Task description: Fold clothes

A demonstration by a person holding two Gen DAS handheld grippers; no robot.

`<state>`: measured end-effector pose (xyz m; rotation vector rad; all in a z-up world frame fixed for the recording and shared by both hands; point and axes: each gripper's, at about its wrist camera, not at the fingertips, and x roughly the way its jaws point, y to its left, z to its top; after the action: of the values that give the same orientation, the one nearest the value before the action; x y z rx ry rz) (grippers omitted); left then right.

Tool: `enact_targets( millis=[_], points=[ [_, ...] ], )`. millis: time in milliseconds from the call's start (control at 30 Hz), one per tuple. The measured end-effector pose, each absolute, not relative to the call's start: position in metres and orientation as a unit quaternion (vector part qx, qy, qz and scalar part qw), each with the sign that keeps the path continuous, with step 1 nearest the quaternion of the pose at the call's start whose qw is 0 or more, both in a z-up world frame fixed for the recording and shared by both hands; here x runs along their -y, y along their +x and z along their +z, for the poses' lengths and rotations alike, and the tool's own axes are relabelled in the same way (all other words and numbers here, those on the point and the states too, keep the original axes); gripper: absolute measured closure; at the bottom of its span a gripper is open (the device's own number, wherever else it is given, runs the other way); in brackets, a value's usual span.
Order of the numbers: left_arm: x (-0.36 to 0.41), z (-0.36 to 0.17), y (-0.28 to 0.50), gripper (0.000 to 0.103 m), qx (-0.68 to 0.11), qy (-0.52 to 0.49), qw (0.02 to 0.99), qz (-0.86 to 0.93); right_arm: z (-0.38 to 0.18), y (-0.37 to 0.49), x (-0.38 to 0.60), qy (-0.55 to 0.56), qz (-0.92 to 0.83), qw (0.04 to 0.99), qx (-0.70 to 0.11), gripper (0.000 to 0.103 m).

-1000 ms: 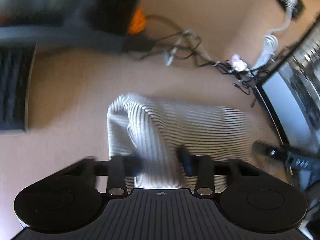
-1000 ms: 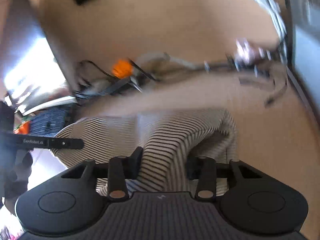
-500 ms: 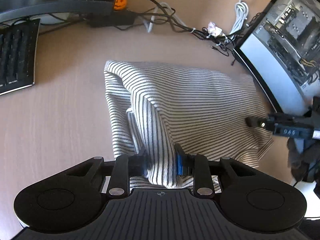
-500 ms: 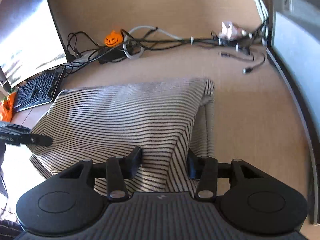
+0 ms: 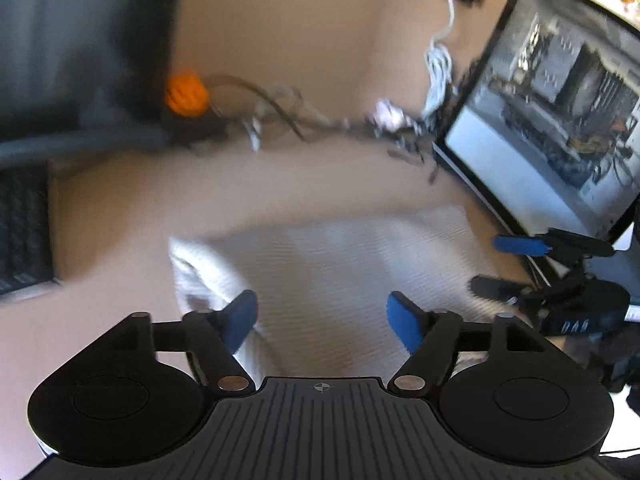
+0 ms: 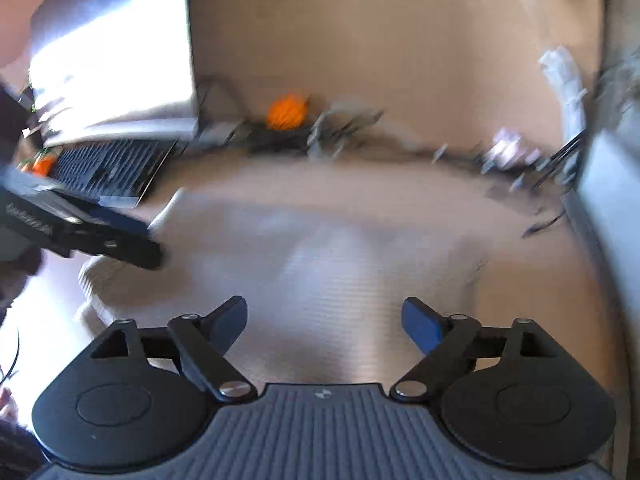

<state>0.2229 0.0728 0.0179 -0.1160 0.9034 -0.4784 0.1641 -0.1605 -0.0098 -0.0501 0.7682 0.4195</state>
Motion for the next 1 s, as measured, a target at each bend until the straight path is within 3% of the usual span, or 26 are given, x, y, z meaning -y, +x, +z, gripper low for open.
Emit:
enact_targets(
  millis=[33,67,333,767,1000],
  points=[
    [-0.07,0.008,0.225,0.01,-0.445,-0.056,0.865,-0.226,-0.021,0.165,0.157,-0.027,0.203,0.901,-0.383,0.001],
    [-0.066,-0.001,0.227,0.009,-0.457,-0.056,0.859,-0.223,-0.031,0.165,0.154,-0.03,0.202,0.898,-0.39,0.0],
    [-0.044,-0.017,0.222,0.0,-0.442,-0.015,0.866,-0.233,-0.034,0.167,0.156,-0.015,0.195,0.907,-0.372,0.0],
    [-0.033,-0.017,0.208,0.0,-0.425,0.044,0.879,-0.213,-0.024,0.172,0.156,-0.089,0.228,0.878,-0.411,0.0],
    [-0.035,-0.016,0.208,0.0,-0.426,0.041,0.878,-0.213,0.002,0.179,0.184,-0.128,0.115,0.916,-0.362,0.0]
  ],
)
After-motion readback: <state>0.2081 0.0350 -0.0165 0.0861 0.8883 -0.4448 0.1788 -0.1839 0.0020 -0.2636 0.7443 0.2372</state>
